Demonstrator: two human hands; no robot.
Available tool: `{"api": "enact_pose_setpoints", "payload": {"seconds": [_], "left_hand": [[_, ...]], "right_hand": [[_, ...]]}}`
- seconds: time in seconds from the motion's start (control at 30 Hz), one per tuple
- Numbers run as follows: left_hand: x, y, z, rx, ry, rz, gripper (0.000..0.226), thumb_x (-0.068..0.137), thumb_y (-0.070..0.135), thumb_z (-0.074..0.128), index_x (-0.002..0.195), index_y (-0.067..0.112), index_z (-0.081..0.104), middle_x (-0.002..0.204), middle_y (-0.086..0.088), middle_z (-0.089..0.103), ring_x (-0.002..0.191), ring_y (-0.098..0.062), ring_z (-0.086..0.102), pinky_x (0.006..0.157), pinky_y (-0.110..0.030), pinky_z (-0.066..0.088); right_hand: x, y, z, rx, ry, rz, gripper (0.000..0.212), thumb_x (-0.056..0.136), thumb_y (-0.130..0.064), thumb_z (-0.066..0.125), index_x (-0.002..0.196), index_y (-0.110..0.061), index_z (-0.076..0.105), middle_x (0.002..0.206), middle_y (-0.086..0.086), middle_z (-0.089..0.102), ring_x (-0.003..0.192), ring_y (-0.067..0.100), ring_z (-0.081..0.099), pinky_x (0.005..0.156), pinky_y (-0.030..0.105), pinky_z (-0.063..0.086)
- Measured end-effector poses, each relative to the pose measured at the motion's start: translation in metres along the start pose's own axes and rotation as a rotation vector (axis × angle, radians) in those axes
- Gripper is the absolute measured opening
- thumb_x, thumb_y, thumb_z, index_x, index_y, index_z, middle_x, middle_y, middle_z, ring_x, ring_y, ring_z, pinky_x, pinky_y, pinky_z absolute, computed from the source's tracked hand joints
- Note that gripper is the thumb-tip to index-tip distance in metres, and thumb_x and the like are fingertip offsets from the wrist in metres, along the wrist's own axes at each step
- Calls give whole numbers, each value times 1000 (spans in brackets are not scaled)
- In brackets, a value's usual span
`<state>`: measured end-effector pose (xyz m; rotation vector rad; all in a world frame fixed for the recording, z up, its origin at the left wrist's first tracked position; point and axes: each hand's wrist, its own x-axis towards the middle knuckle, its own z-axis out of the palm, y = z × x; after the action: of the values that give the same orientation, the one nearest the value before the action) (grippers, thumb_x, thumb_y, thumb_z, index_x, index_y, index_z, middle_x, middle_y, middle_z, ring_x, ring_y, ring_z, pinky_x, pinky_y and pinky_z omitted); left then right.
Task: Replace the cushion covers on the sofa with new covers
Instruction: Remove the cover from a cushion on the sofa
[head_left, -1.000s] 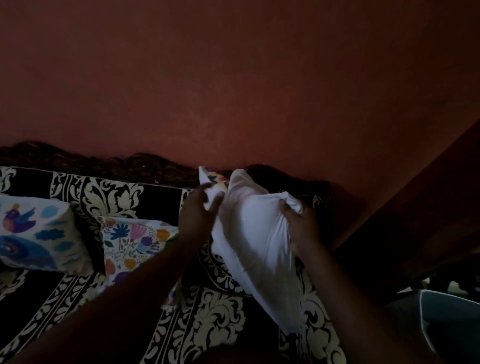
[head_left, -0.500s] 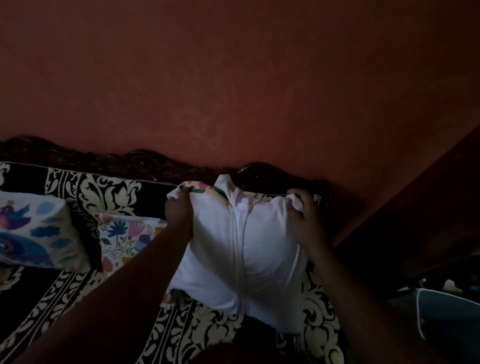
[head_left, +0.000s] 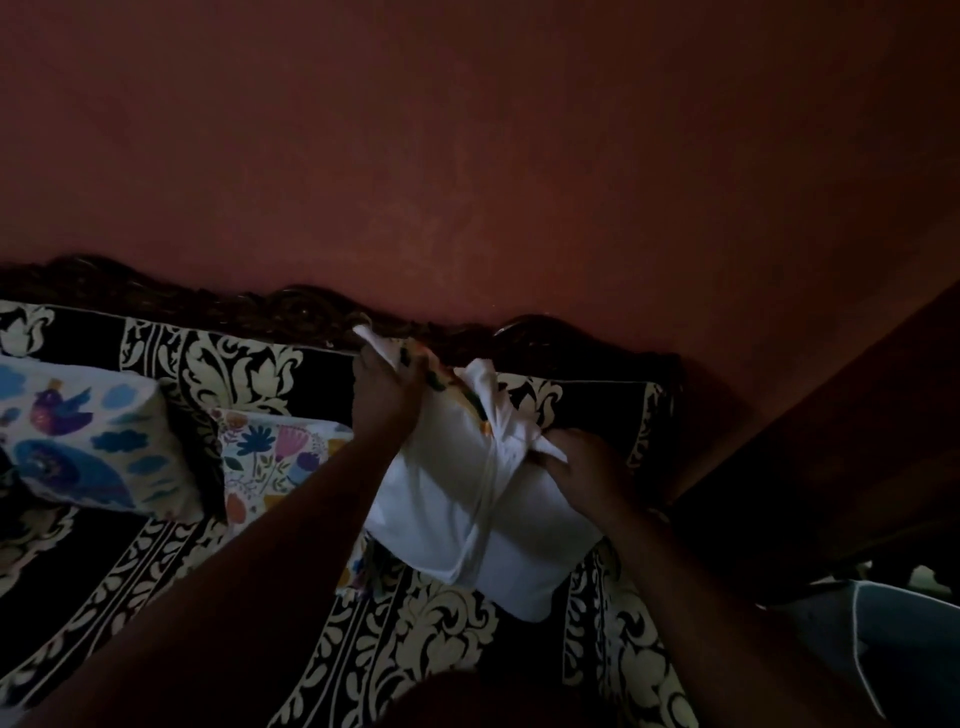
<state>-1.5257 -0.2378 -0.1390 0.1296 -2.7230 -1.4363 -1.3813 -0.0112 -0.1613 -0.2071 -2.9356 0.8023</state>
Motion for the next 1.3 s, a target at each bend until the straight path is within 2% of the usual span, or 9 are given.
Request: {"api": "enact_pose_setpoints", "payload": {"seconds": [0.13,0.3,0.4,0.57,0.83,1.03,1.1,1.2,1.3], "left_hand": [[-1,-4,-4,403,-48,191,71,87,67,59,146,29,41,148,-7,43,136,-36,38,103,-58,38],[0,-28,-4,695,-211,191,50,92,65,52,121,27,65,130,-4,61,124,-32,49,98,-48,39],[-5,-34,-5,795,-188,335,37,97,55,51,111,27,70,120,-1,66,120,-29,51,96,-46,37],[2,-42,-11,709,-48,303,27,97,46,54,105,25,69,116,-4,60,115,-34,49,92,-50,38],[28,-82,-44,721,-104,152,29,94,43,51,109,22,64,118,-10,60,111,-39,55,90,-53,48],[0,-43,-20,293,-254,287,85,81,84,38,138,22,54,134,-7,61,126,-31,57,102,-53,45],[-19,-26,-14,253,-371,266,95,73,87,54,142,22,50,138,-4,61,128,-26,56,105,-47,45],[-39,-10,-6,138,-351,134,82,72,73,75,133,23,53,127,-1,63,115,-22,61,90,-33,46],[-50,-2,-1,64,-252,117,58,76,64,78,113,23,61,109,3,69,98,-18,63,85,-33,47]], "right_hand": [[3,-7,-7,-85,124,-193,42,92,-45,49,108,-16,74,98,5,74,90,27,68,77,33,49],[6,-10,-16,-191,178,-293,27,89,-31,56,105,-22,75,92,-1,75,82,25,71,75,39,54],[7,-11,-21,-224,175,-333,23,91,-28,65,112,-28,74,95,-5,76,84,20,72,76,37,54],[3,-4,-33,-228,237,-414,25,82,-31,75,106,-22,76,85,-2,75,71,23,70,65,33,51],[-4,9,-56,-211,265,-410,36,91,-44,53,98,-19,76,82,-2,72,72,23,68,65,34,49],[0,18,-57,-72,241,-362,35,94,-42,54,98,-14,75,82,1,70,75,25,68,65,39,52],[1,19,-55,-47,235,-340,33,94,-40,57,98,-14,75,83,1,71,77,24,68,66,37,52],[6,20,-54,-47,226,-330,29,94,-40,60,94,-15,74,83,0,69,78,23,67,68,39,52],[11,25,-57,-69,267,-324,37,94,-47,56,88,-14,72,83,0,67,81,25,63,72,42,51]]}}
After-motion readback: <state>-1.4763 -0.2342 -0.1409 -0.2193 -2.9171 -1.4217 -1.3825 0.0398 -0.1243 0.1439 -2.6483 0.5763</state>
